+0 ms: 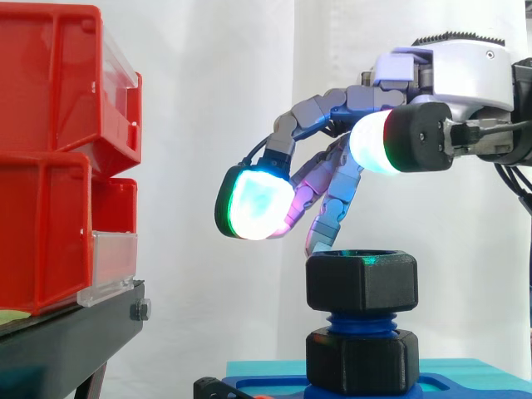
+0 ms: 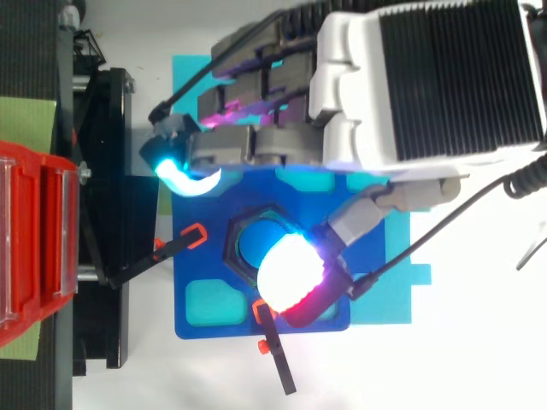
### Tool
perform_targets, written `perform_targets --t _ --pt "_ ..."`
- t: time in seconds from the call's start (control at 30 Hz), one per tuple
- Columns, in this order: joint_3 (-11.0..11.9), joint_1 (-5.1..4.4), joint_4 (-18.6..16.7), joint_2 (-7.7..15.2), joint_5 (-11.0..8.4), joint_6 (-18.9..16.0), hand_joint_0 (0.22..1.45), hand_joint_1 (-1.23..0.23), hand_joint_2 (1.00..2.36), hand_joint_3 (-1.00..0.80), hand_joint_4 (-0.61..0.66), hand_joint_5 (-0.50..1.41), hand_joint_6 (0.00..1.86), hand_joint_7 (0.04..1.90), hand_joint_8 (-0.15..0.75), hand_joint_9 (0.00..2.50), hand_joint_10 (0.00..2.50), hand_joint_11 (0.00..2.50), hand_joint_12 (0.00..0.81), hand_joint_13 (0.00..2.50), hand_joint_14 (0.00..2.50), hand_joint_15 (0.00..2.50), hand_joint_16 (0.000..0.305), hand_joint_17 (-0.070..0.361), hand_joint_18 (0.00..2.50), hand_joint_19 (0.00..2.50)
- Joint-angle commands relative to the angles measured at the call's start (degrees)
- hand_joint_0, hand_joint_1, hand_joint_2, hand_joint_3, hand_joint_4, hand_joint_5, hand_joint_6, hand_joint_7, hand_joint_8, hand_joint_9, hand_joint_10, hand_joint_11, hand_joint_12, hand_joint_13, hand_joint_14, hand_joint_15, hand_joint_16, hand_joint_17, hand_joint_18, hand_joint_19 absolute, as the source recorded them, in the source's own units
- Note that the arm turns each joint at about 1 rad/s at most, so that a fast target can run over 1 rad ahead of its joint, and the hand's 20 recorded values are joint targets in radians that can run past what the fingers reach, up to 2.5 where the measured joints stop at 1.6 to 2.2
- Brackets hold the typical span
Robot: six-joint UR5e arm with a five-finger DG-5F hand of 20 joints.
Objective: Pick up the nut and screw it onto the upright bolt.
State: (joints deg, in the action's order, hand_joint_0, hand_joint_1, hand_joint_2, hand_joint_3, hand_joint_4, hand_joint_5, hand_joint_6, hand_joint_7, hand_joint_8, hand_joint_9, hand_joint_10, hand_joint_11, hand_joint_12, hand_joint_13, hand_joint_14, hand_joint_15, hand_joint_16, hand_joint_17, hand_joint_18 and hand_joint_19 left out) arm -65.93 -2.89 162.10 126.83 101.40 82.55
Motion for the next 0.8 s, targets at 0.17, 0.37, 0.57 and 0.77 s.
perform_targets --t 0.17,0.37,0.57,0.77 --pt "-0.07 -0.98 3.14 0.00 0.03 0.06 0.51 -0.26 1.00 -0.50 0.15 -0.08 0.50 0.70 0.183 1.06 0.00 0.00 0.156 0.79 0.00 0.00 0.023 0.051 0.54 0.18" --pt "0.01 -1.07 3.84 0.00 0.03 0.06 0.51 -0.26 1.00 -0.50 0.16 -0.08 0.50 0.71 0.183 1.05 0.00 0.00 0.157 0.79 0.00 0.00 0.023 0.051 0.53 0.19" --pt "-0.07 -1.07 4.46 0.00 0.12 0.15 0.51 -0.26 1.00 -0.50 0.16 -0.07 0.50 0.71 0.176 1.01 0.00 0.00 0.155 0.78 0.00 0.00 0.023 0.051 0.51 0.18" --pt "-0.07 -1.07 5.16 0.00 0.82 1.03 0.51 -0.26 1.00 -0.50 0.17 -0.07 0.50 0.74 0.181 1.00 0.00 0.00 0.158 0.78 0.00 0.00 0.023 0.051 0.51 0.18"
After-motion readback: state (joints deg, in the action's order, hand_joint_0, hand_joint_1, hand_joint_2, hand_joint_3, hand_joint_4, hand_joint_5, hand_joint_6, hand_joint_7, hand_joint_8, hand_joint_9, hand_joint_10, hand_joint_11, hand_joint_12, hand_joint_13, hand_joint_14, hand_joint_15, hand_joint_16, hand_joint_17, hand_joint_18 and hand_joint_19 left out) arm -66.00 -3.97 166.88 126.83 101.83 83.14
